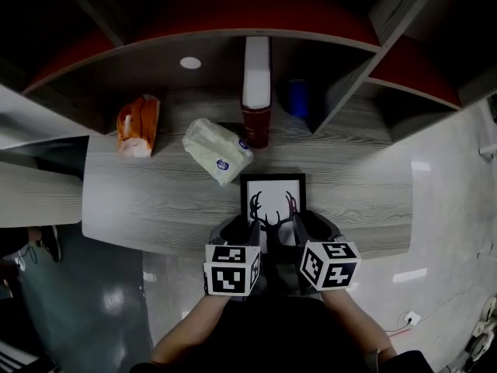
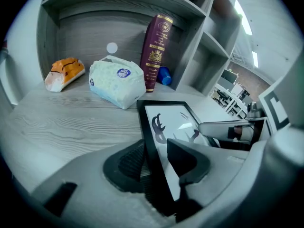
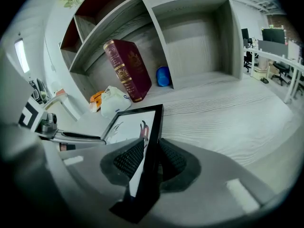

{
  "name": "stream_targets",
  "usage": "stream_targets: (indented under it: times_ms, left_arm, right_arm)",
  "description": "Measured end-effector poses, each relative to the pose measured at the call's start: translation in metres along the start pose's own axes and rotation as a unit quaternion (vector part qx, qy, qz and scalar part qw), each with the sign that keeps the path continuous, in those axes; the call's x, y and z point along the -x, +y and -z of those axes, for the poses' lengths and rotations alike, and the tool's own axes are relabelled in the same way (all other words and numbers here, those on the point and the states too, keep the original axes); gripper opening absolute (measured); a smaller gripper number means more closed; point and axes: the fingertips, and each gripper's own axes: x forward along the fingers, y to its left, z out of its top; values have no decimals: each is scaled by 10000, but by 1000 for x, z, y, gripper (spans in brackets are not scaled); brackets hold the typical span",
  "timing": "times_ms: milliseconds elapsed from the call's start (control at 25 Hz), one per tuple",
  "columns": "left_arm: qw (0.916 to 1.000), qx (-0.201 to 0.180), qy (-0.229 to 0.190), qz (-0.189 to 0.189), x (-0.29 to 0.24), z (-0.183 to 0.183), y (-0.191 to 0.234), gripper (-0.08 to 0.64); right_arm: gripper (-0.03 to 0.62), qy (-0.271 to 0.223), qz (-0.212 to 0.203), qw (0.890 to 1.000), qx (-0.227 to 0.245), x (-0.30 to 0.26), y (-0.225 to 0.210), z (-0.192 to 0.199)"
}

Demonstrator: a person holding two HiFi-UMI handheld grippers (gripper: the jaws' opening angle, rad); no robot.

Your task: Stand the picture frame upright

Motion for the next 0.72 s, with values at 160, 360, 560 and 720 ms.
stream_targets:
  times_ms: [160,360,560,720]
  left_arm:
    - [9998,54,-156,-113,2,-6,-2,136]
    - [9990,149,-368,-219,8,-12,-5,121]
    - [9975,269,-568,-321,15,-20,-6,100]
    - [9961,333,-710,-400,22,-25,-9,91]
  right_arm:
    - [83,-90,-94,9997,-226,4,-3,-1]
    - [64,-171,-200,9992,-302,9,-5,-8]
    - [67,-257,-272,9990,-238,14,-6,-17]
    - [67,-335,-339,9988,-148,20,-5,-23]
